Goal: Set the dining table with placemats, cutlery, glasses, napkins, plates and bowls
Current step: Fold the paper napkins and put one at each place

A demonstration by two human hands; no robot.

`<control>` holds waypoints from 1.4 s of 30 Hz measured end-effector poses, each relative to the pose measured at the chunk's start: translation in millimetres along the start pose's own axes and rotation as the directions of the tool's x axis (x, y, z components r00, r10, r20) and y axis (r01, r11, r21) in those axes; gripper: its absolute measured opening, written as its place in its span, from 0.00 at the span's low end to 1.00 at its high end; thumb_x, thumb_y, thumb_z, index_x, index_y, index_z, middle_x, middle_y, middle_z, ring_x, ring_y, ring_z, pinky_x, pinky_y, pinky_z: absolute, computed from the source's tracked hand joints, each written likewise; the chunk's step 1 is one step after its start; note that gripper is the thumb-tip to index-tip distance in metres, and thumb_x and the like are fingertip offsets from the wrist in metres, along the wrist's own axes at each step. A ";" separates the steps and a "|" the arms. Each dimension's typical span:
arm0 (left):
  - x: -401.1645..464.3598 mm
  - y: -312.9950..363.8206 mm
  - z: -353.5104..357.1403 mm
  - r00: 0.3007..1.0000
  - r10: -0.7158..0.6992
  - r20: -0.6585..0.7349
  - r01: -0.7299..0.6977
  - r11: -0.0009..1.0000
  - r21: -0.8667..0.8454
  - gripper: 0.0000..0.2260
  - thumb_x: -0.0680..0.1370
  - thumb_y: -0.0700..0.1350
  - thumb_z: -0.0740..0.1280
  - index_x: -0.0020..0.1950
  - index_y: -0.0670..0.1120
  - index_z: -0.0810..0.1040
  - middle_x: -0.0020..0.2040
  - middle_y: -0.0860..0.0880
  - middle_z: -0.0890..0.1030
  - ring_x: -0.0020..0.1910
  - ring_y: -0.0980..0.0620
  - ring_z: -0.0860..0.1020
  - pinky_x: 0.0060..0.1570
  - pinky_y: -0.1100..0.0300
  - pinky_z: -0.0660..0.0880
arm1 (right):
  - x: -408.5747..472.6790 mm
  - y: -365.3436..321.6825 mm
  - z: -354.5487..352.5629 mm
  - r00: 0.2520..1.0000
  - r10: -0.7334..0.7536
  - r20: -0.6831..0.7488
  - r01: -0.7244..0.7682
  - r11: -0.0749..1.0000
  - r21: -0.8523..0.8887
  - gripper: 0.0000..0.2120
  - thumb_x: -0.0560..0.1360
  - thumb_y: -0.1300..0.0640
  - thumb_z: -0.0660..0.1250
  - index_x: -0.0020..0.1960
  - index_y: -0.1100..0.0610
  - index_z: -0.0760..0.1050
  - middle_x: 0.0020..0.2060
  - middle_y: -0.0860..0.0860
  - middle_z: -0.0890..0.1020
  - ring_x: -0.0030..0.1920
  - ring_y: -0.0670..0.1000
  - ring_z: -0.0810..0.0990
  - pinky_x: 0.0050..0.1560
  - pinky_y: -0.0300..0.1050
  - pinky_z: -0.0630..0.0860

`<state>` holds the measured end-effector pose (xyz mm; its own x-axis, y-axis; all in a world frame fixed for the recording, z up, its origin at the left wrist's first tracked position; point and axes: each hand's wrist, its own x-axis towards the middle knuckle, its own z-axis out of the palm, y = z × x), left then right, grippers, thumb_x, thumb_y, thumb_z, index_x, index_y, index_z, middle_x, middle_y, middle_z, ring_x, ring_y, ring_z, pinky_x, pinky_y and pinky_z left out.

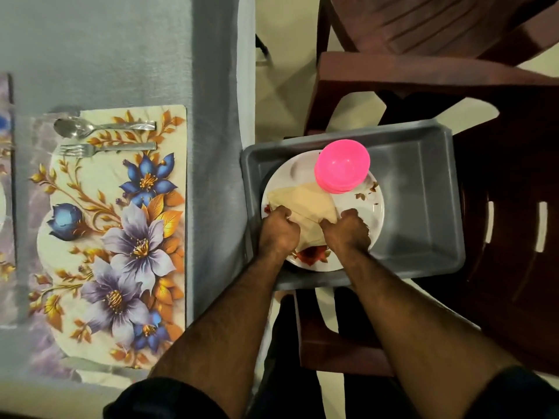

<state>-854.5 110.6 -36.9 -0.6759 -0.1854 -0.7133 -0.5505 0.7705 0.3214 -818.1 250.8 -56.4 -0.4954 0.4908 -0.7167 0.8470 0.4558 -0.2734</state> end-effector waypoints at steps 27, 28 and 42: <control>12.4 -23.8 7.2 0.935 0.353 0.042 -0.335 0.834 0.438 0.21 0.74 0.46 0.78 0.66 0.49 0.80 0.63 0.47 0.80 0.62 0.43 0.79 0.60 0.49 0.81 | -4.5 26.6 -10.6 0.894 -0.394 0.213 0.447 0.809 -0.383 0.25 0.72 0.49 0.76 0.67 0.51 0.75 0.61 0.54 0.78 0.62 0.59 0.77 0.64 0.55 0.76; 12.9 -23.7 7.6 0.931 0.363 0.038 -0.343 0.833 0.434 0.19 0.74 0.45 0.78 0.64 0.50 0.81 0.62 0.47 0.80 0.60 0.43 0.80 0.58 0.49 0.81 | -4.2 28.1 -11.7 0.893 -0.392 0.222 0.449 0.812 -0.372 0.24 0.72 0.49 0.76 0.67 0.51 0.75 0.61 0.54 0.78 0.62 0.59 0.77 0.64 0.55 0.76; -7.1 -32.3 8.8 0.853 0.506 0.124 -0.512 0.859 0.013 0.05 0.77 0.43 0.75 0.48 0.51 0.80 0.44 0.53 0.82 0.44 0.52 0.81 0.48 0.54 0.81 | -2.8 31.3 -27.8 0.666 -0.733 0.140 0.688 0.530 -0.496 0.22 0.70 0.52 0.74 0.63 0.47 0.79 0.65 0.54 0.73 0.65 0.61 0.73 0.60 0.59 0.72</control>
<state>-827.6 92.3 -47.7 -0.7948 0.3075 -0.5233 -0.1208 0.7647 0.6329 -795.6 284.3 -45.1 -0.9237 -0.1115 -0.3666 0.0126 0.9474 -0.3199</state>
